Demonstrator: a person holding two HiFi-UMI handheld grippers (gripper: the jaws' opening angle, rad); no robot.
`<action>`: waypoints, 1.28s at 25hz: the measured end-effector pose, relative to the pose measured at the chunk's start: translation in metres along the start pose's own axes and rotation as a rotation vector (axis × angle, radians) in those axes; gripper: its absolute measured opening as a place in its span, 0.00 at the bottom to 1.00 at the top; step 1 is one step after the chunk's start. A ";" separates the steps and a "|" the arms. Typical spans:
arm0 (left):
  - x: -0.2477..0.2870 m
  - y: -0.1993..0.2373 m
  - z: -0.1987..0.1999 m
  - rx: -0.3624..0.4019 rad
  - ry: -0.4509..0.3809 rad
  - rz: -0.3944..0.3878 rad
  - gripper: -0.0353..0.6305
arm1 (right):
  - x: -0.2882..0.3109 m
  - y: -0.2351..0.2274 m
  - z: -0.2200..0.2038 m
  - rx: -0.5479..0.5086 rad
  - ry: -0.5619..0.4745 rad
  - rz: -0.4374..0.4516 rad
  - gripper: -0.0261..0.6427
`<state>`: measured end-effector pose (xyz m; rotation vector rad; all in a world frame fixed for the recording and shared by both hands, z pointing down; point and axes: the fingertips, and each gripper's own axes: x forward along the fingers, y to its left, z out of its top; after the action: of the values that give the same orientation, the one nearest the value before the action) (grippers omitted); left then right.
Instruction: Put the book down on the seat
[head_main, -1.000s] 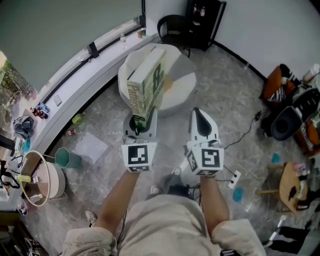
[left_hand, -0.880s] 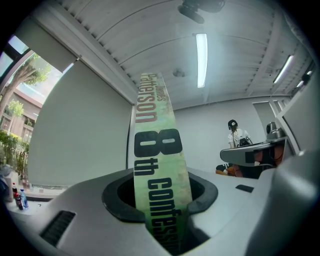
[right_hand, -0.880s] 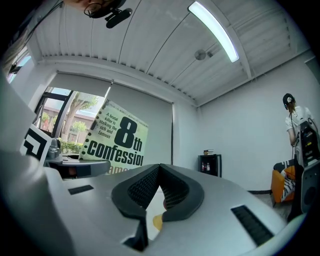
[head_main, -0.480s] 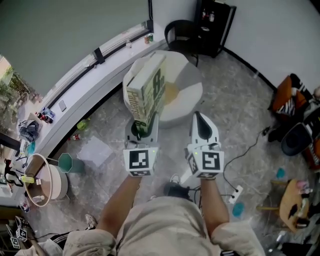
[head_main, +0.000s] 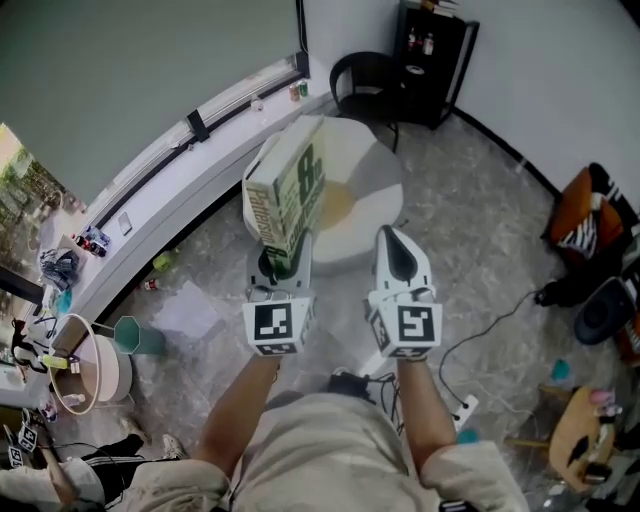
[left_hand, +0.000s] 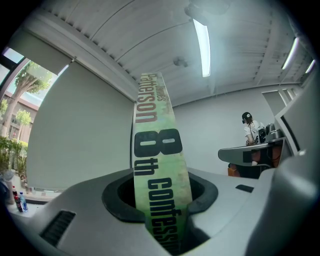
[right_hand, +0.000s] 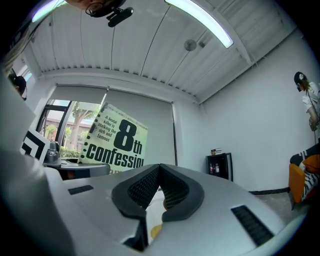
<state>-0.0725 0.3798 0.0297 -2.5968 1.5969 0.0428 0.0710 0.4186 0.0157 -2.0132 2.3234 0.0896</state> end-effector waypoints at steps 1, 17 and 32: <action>0.005 -0.003 -0.001 -0.001 0.003 0.005 0.31 | 0.003 -0.005 -0.001 0.002 0.001 0.006 0.04; 0.064 0.014 -0.029 -0.040 0.009 0.004 0.31 | 0.060 -0.029 -0.031 -0.012 0.036 -0.015 0.04; 0.199 0.126 -0.042 -0.073 -0.007 0.012 0.31 | 0.234 -0.017 -0.040 -0.050 0.046 -0.012 0.04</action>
<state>-0.0960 0.1419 0.0491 -2.6373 1.6389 0.1128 0.0539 0.1823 0.0345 -2.0729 2.3591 0.1028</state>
